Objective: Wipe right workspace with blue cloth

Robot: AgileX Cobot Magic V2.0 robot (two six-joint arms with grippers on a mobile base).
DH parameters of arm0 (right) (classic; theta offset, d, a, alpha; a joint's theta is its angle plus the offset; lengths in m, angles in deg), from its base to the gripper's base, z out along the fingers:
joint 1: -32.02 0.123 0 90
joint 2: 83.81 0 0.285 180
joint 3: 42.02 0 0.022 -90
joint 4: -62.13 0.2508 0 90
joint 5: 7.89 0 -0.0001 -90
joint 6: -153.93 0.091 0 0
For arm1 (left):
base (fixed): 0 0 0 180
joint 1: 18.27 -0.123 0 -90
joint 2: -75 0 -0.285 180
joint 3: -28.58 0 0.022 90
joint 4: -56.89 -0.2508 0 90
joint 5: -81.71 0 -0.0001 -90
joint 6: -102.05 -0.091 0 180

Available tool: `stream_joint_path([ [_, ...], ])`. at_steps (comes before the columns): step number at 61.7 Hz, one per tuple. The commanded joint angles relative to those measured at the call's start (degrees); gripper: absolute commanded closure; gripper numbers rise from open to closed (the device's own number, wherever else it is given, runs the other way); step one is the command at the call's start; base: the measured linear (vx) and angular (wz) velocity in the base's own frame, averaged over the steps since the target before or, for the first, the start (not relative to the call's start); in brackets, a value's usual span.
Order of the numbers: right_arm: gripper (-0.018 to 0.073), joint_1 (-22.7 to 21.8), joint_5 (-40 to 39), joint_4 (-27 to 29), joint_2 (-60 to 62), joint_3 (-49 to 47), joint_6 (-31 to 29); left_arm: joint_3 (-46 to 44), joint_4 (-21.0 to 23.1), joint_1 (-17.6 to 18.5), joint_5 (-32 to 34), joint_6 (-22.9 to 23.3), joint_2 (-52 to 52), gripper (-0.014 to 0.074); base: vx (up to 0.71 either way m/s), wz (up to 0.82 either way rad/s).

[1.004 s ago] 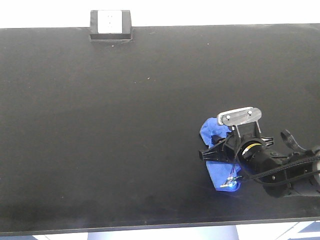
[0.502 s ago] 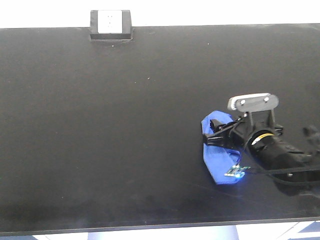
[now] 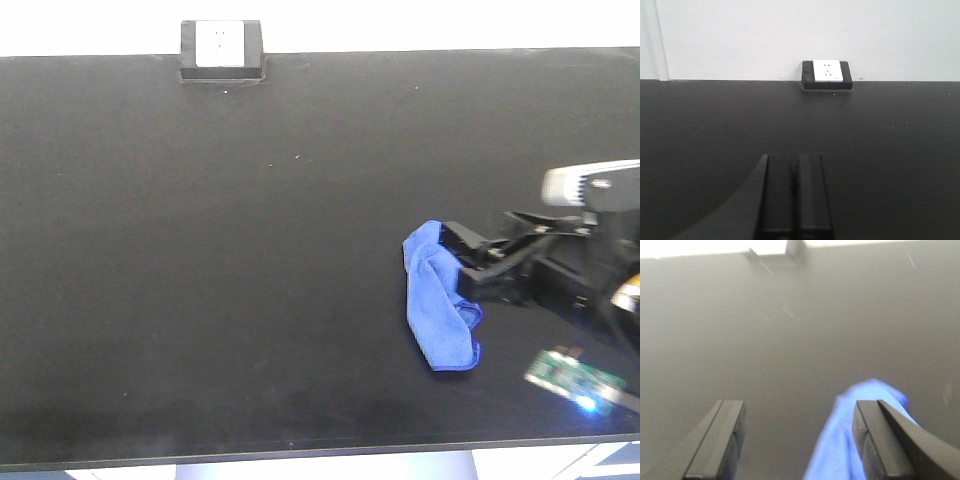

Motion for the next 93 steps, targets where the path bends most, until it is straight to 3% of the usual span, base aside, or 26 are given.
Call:
stream_joint_path([
  [1,0.0050,0.1,-2.3,-0.6,3.8,-1.5,-0.8,1.7,-0.1,0.3,4.8,0.5,0.9,0.0602,0.00,0.00],
  [19,0.0050,0.1,-2.4,-0.6,6.9,-1.5,-0.8,1.7,-0.1,0.3,4.8,0.5,0.9,0.0602,0.00,0.00],
  [27,0.0097,0.0,-0.8,-0.8,7.7,-0.5,-0.8,1.7,-0.1,0.3,4.8,0.5,0.9,0.0602,0.00,0.00],
  [37,0.0288,-2.6,5.7,-11.5,17.0,3.9,-0.3,1.7,-0.1,0.3,4.8,0.5,0.9,0.0602,0.00,0.00],
  [47,0.0573,-10.8,8.2,-19.1,31.1,8.2,0.0,1.7,-0.1,0.3,4.8,0.5,0.9,0.0602,0.00,0.00],
  [53,0.0571,-18.5,8.2,-23.3,40.9,12.8,1.6,1.7,-0.1,0.3,4.8,0.5,0.9,0.0602,0.00,0.00],
  [65,0.0570,-28.3,5.9,-23.3,53.6,23.9,9.1,1.7,-0.1,0.3,4.8,0.5,0.8,0.0602,0.00,0.00],
  [69,0.0569,-29.2,3.1,-22.8,52.5,27.6,10.0,1.7,-0.1,0.3,4.7,0.5,0.9,0.0602,0.00,0.00],
  [73,0.0567,-29.4,7.9,-21.9,52.4,26.8,10.1,1.7,-0.1,0.3,4.8,0.5,0.9,0.0602,0.00,0.01],
  [93,0.0567,-29.4,9.3,-21.7,53.2,27.2,10.1,1.7,-0.1,0.3,4.8,0.5,0.9,0.0602,0.00,0.00],
])
